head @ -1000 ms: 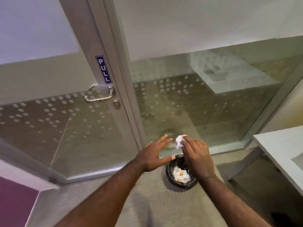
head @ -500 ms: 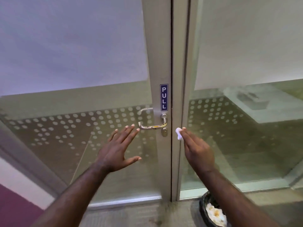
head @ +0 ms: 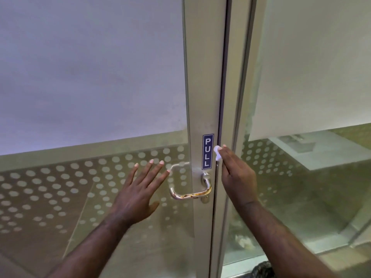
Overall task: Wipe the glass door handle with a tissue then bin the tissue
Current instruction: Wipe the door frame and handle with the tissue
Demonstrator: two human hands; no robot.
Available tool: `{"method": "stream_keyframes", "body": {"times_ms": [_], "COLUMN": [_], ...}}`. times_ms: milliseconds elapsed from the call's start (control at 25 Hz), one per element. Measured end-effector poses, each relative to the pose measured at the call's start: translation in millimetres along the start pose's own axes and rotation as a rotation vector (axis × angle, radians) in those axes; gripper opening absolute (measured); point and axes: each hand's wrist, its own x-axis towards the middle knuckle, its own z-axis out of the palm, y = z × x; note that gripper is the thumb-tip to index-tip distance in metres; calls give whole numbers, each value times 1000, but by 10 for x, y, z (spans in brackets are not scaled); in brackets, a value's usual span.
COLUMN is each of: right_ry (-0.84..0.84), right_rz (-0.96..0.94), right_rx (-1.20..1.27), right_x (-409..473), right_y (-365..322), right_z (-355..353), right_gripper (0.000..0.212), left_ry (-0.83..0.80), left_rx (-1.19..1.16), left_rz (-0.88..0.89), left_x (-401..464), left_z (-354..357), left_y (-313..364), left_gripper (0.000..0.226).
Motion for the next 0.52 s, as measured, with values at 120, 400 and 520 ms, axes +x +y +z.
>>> {"method": "stream_keyframes", "body": {"times_ms": [120,400,520], "right_ry": [90,144,16], "right_rz": [-7,-95,-46], "right_rx": [30,4,-117], "right_x": [248,502,318], "right_y": [23,-16,-64], "right_z": [270,710,852], "right_gripper": [32,42,58], "left_ry": [48,112,126], "left_rx": [57,146,180], "left_rz": [-6,54,56], "left_x": [126,231,271], "left_z": [173,418,454], "left_y": [-69,-249,-263], "left_gripper": [129,137,138]}}
